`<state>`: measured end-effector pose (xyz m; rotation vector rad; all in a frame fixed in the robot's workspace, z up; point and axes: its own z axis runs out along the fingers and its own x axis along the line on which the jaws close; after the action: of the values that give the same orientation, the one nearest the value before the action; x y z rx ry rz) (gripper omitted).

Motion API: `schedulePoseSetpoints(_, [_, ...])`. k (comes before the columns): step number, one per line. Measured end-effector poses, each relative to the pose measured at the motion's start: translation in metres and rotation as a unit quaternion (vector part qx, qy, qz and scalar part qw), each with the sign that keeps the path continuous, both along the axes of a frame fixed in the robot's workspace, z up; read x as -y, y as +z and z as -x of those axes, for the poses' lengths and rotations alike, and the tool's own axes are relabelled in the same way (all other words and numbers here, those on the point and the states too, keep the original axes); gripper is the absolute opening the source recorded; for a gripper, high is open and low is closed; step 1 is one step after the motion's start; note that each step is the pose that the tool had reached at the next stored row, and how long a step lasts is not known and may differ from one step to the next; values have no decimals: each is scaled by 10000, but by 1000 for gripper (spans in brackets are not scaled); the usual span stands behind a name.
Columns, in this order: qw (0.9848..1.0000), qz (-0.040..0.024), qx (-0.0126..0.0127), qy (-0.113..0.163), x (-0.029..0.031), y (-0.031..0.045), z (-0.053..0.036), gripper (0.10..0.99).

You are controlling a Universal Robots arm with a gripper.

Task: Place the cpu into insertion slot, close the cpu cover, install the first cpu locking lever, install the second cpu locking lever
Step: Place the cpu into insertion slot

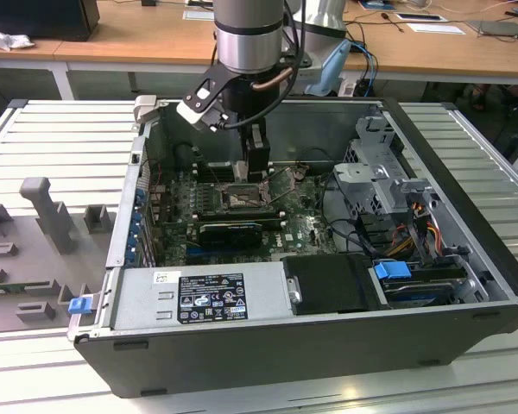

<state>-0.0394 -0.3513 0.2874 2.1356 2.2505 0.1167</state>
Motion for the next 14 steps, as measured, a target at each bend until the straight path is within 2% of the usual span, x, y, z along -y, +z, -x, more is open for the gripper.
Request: schedulePoseSetpoints(14, [10000, 0, -3, -1, 0, -91, 0, 529])
